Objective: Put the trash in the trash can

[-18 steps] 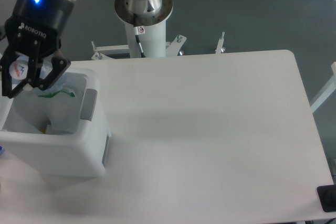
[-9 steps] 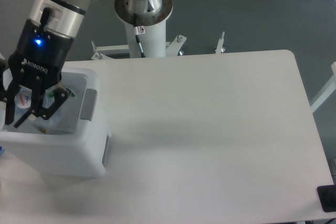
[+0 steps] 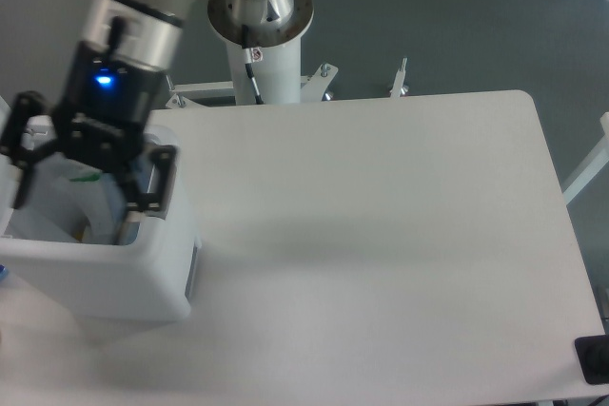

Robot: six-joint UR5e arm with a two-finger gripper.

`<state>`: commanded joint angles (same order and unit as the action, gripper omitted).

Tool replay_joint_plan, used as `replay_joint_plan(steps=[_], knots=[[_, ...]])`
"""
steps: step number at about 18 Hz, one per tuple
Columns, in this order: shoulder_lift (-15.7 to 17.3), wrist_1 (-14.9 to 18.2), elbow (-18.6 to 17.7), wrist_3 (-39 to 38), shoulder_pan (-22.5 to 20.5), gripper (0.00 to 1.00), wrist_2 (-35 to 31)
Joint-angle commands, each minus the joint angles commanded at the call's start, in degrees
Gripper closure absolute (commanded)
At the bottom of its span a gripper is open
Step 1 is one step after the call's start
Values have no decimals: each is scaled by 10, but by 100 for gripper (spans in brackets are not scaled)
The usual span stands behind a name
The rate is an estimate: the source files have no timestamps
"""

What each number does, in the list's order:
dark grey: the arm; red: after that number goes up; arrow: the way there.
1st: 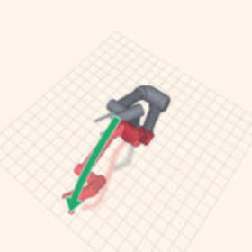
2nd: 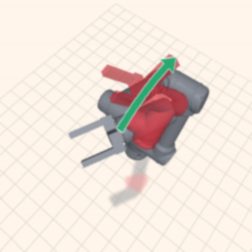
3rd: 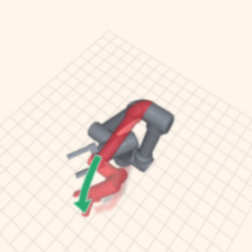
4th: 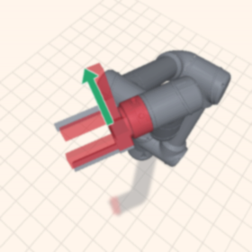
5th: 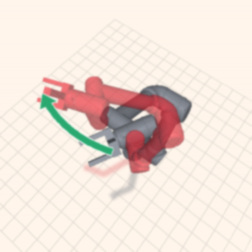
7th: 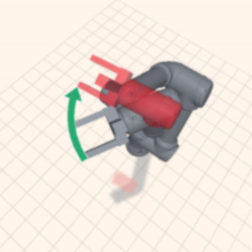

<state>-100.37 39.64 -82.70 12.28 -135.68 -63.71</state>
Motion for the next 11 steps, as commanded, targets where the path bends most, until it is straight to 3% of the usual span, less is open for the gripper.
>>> replay_joint_plan(steps=[1, 4, 9, 11], knots=[[-1, 1, -4, 40, -34, 0, -9], [-11, 3, -15, 143, -68, 0, -86], [-28, 5, -43, 348, -72, 0, -236], [-29, 6, -52, 380, -79, 0, -265]])
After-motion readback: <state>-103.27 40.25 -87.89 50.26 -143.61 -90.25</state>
